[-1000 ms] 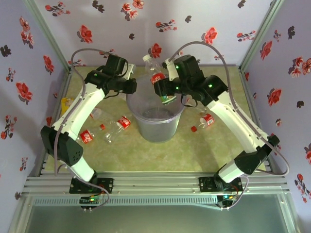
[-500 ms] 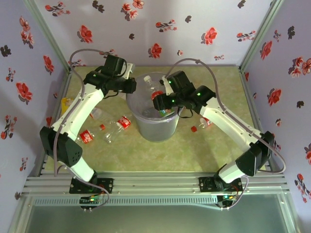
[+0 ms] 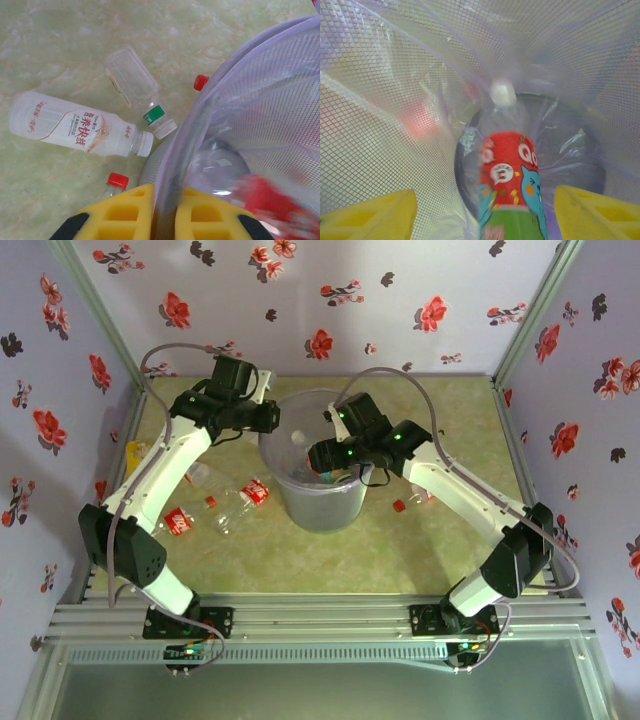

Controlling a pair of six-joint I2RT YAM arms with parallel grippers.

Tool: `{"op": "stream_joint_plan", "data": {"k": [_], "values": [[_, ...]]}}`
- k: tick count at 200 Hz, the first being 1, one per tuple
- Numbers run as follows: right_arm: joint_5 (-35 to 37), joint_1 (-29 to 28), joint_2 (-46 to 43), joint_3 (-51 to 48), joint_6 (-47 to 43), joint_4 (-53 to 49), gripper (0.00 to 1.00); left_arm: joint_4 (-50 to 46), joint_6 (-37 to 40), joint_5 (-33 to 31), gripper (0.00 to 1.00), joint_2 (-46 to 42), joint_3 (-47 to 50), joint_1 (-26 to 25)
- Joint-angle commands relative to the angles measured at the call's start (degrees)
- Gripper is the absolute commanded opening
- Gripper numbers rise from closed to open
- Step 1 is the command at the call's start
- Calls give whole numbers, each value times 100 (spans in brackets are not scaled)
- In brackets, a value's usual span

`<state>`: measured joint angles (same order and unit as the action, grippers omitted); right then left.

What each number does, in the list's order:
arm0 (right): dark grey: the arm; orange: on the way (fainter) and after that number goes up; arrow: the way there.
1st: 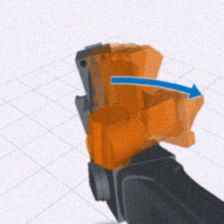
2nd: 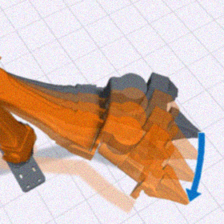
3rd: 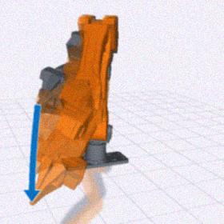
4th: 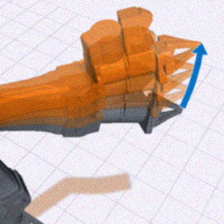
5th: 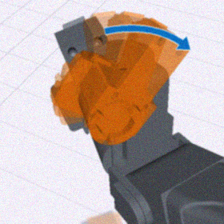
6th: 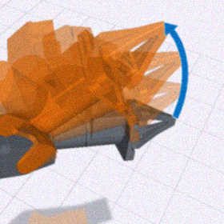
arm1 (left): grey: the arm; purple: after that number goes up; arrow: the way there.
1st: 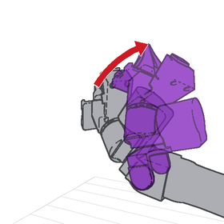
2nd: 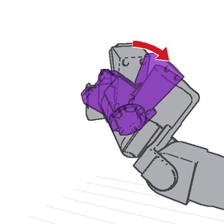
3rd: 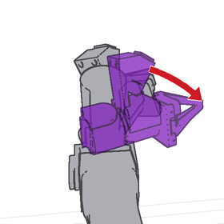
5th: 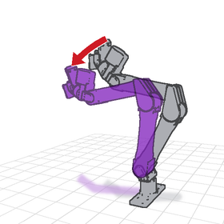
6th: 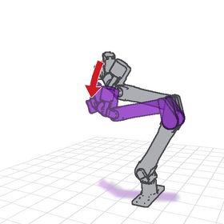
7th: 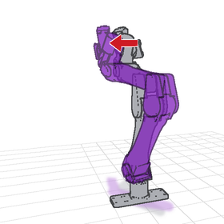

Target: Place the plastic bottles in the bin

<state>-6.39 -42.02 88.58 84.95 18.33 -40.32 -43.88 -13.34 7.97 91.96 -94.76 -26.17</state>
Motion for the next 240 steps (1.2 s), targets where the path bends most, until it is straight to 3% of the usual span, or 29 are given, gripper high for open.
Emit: {"op": "stream_joint_plan", "data": {"k": [1,67,119,152,184,214,240], "values": [[138,-34,-43,-7,39,-112,75,283,103,-146,0,-73,140,78],[122,-54,-268,848,-163,-432,77,345,108,-129,0,-166,217,84],[1227,83,-825,1623,-28,-967,84,392,91,-129,0,-210,291,81],[1371,1014,-1283,1570,351,-1242,83,404,93,-127,0,-251,324,85],[2289,2246,-1438,1142,921,-2268,86,452,60,-129,0,-284,388,69],[1870,3426,-1632,-249,1171,-1769,84,463,36,-129,0,-297,413,75],[1507,3752,-1500,-1339,1473,-1084,80,535,8,-128,0,-306,490,74]]}}
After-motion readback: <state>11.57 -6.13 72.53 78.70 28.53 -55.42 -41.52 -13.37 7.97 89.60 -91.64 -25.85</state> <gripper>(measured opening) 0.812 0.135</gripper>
